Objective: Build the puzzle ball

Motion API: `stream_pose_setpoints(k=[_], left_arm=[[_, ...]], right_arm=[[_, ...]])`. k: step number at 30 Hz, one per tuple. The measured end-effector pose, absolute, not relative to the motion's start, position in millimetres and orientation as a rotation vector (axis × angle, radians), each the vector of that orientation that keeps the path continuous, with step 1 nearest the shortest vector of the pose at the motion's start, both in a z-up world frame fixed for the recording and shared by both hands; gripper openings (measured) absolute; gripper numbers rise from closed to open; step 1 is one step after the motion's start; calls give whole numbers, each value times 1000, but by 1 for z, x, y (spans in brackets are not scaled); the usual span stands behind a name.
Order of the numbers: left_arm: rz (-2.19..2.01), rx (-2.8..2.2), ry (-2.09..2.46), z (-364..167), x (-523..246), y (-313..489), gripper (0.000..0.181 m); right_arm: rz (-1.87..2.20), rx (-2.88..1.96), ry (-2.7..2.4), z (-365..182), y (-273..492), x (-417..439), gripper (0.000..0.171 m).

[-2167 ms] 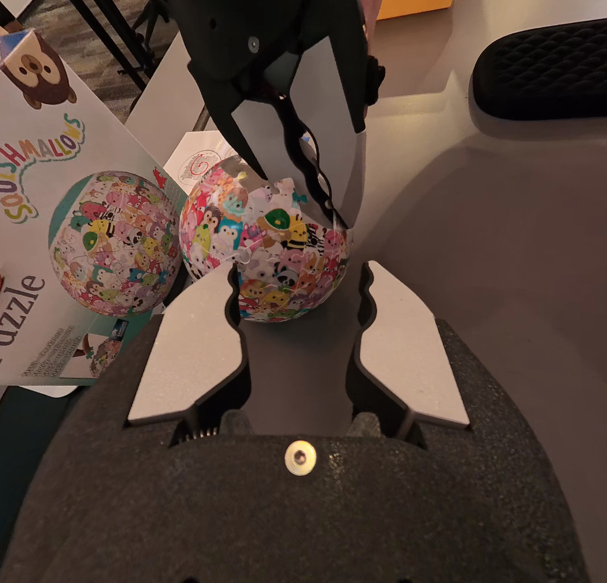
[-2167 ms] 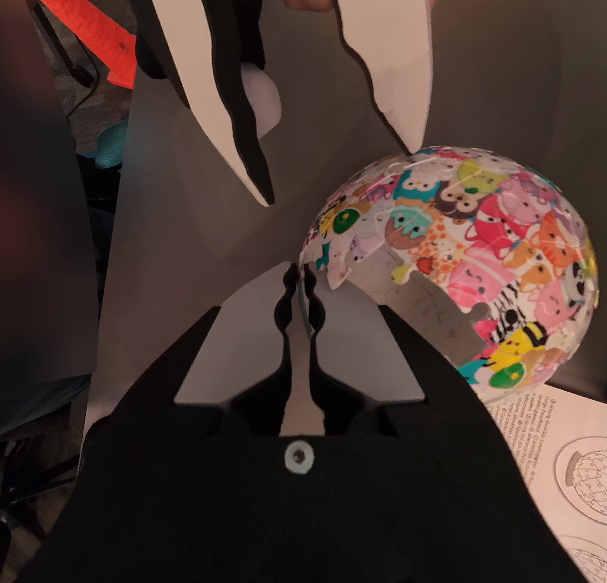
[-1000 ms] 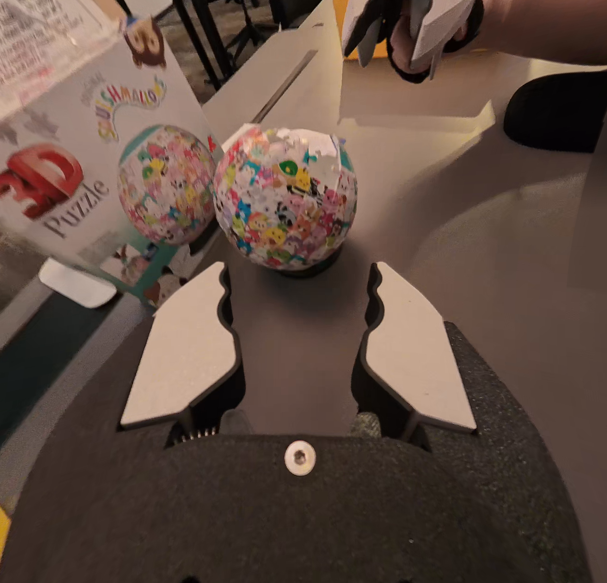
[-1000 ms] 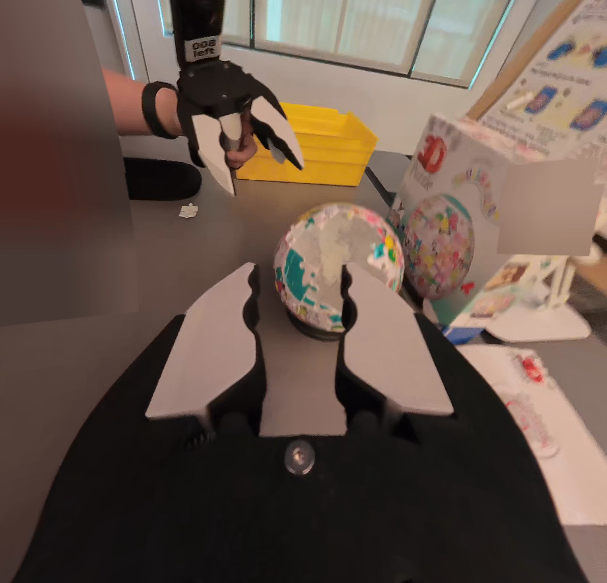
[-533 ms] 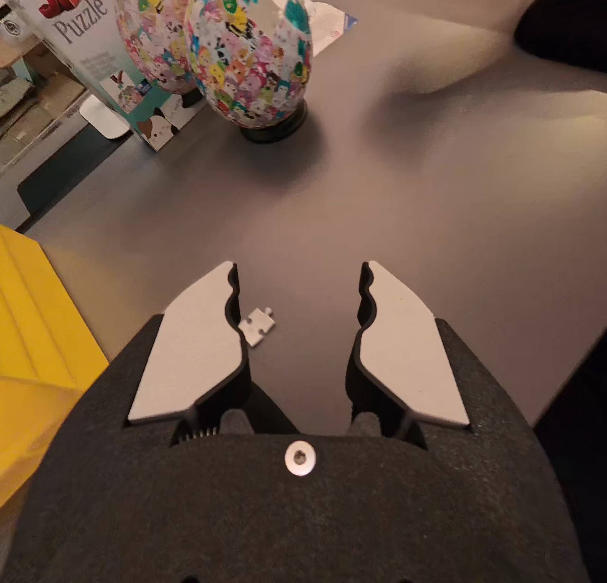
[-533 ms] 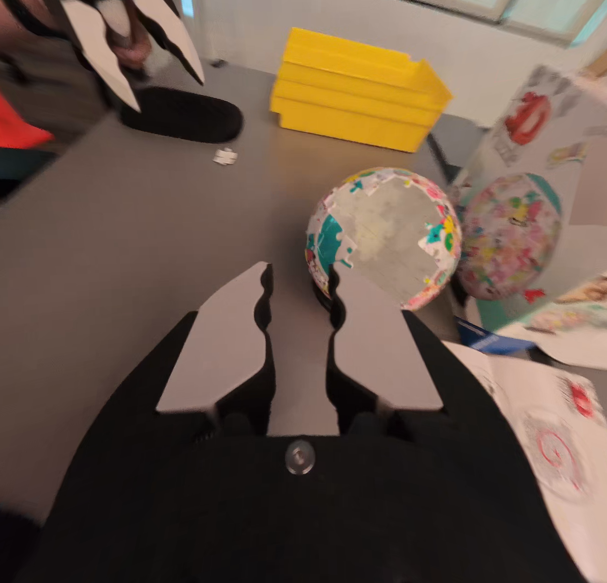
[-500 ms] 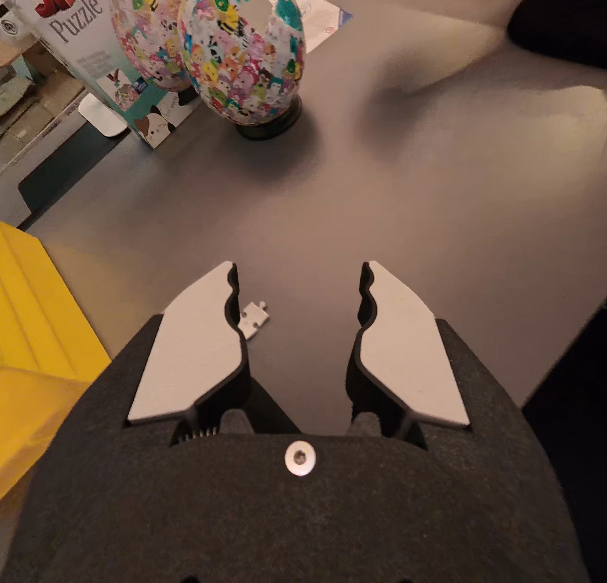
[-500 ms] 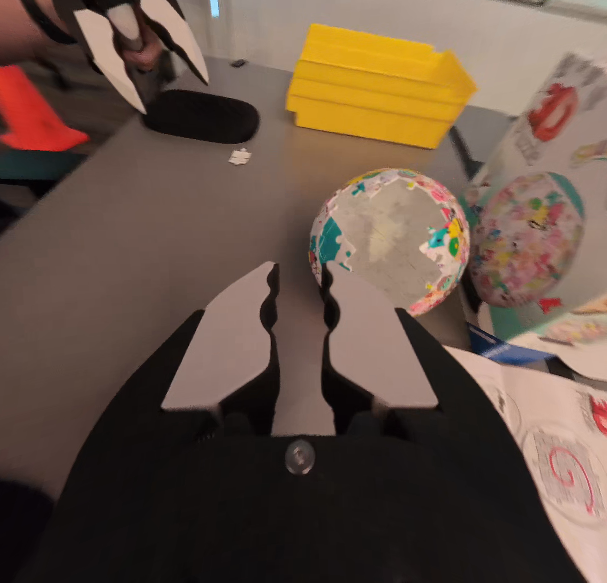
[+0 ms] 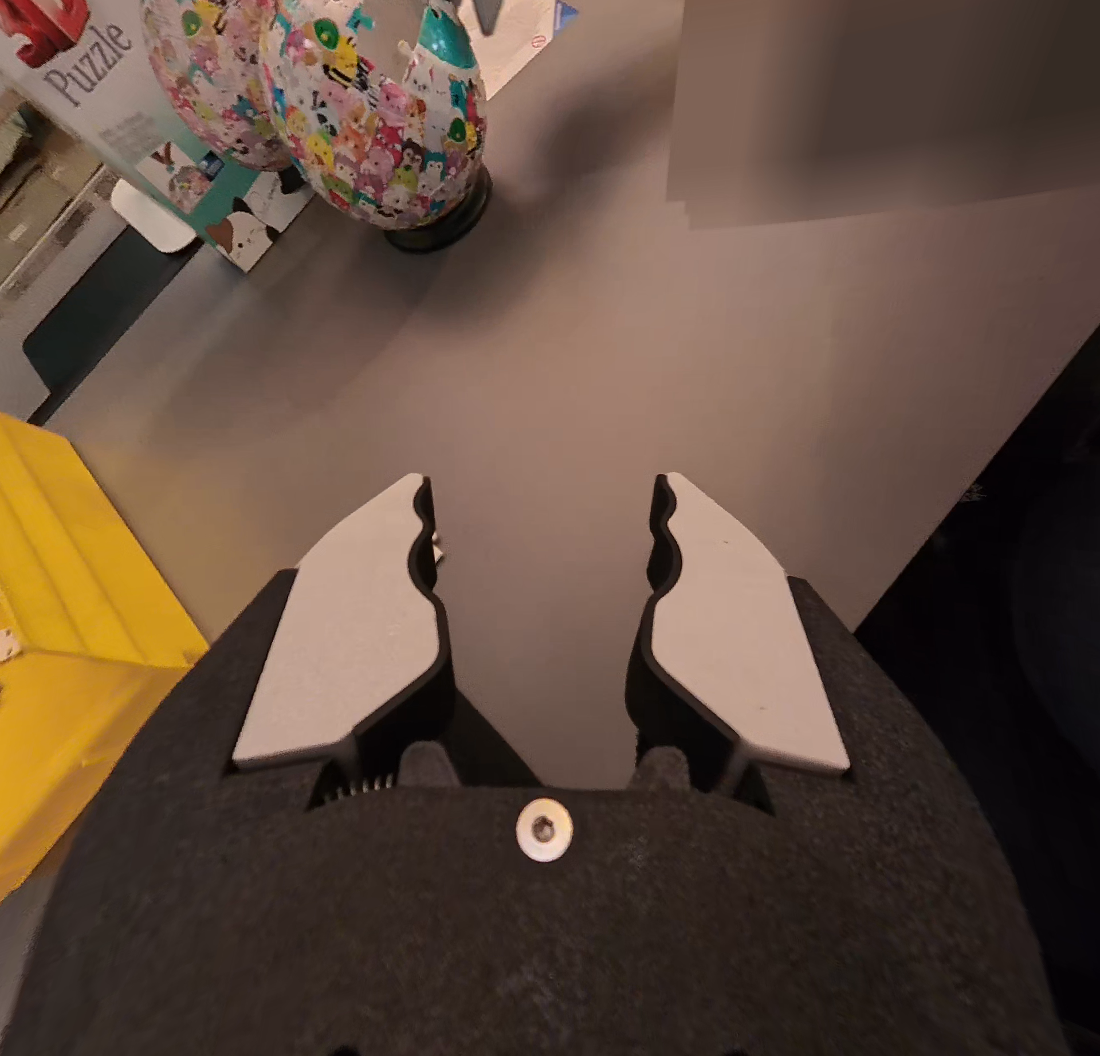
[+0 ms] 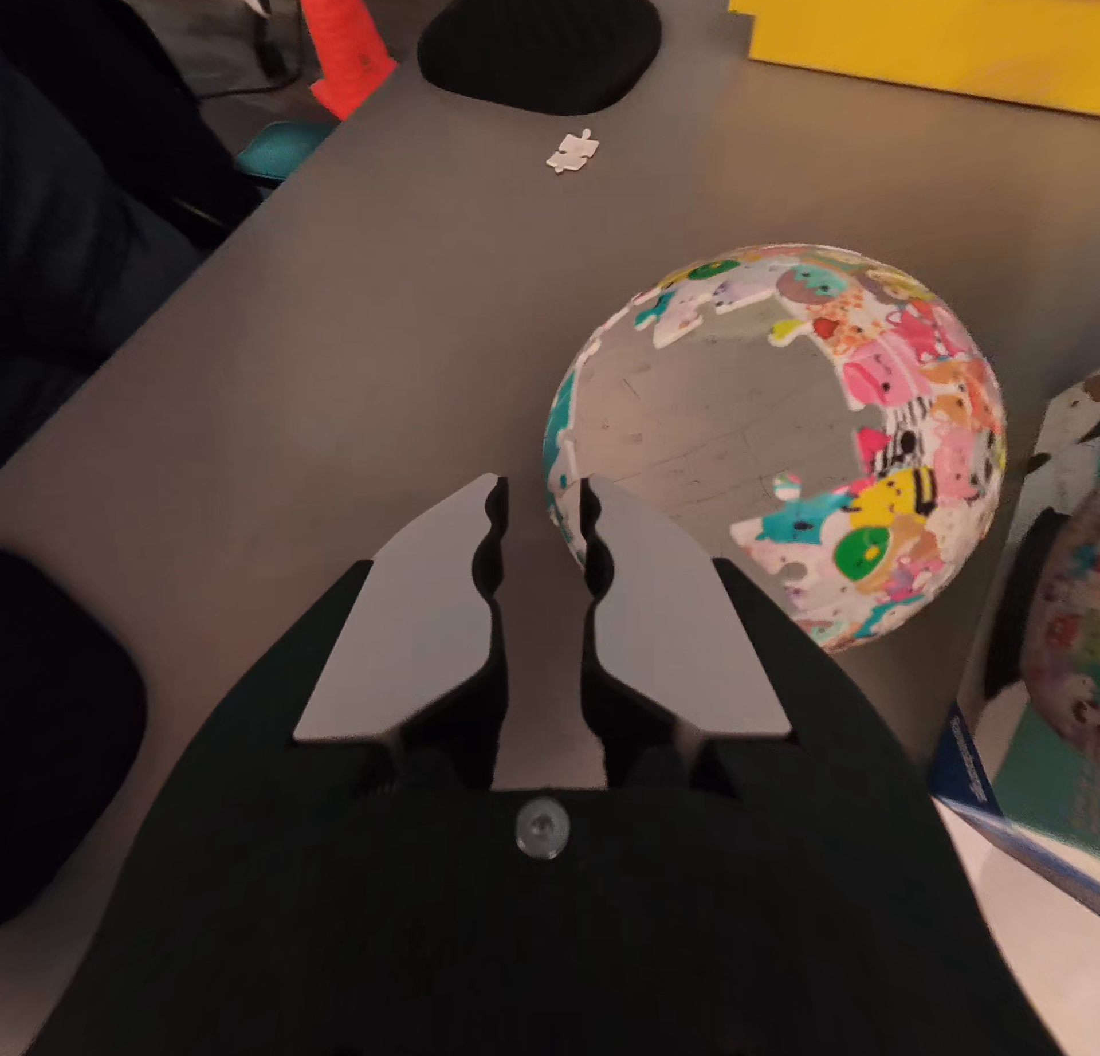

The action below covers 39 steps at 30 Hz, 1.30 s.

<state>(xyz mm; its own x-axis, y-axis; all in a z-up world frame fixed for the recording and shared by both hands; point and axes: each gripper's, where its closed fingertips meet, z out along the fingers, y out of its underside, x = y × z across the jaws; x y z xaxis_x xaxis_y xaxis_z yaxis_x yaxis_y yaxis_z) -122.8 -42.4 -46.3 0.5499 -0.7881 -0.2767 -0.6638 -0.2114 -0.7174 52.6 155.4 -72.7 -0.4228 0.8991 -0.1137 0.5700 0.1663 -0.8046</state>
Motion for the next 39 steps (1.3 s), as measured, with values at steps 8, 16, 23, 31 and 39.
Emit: stream_pose_setpoints(k=[8, 16, 23, 31, 39], left_arm=[[-219, -1931, 1229, -56, -109, -39, 70], [-218, -1958, 1232, -68, -112, -38, 71], [-205, -1952, 1253, -71, -109, -41, 70], [-198, -1945, 1266, -72, -107, -44, 70], [-199, -1939, 1268, -71, -107, -44, 70]], right_arm=[[1239, -1421, -2193, -81, 150, 52, 11], [1264, -1399, -2172, -81, 150, 49, 7], [1252, -1404, -2118, -80, 148, 46, 6], [1147, -1397, -2098, -80, 147, 44, 13], [975, -1360, -2118, -79, 149, 41, 19]])
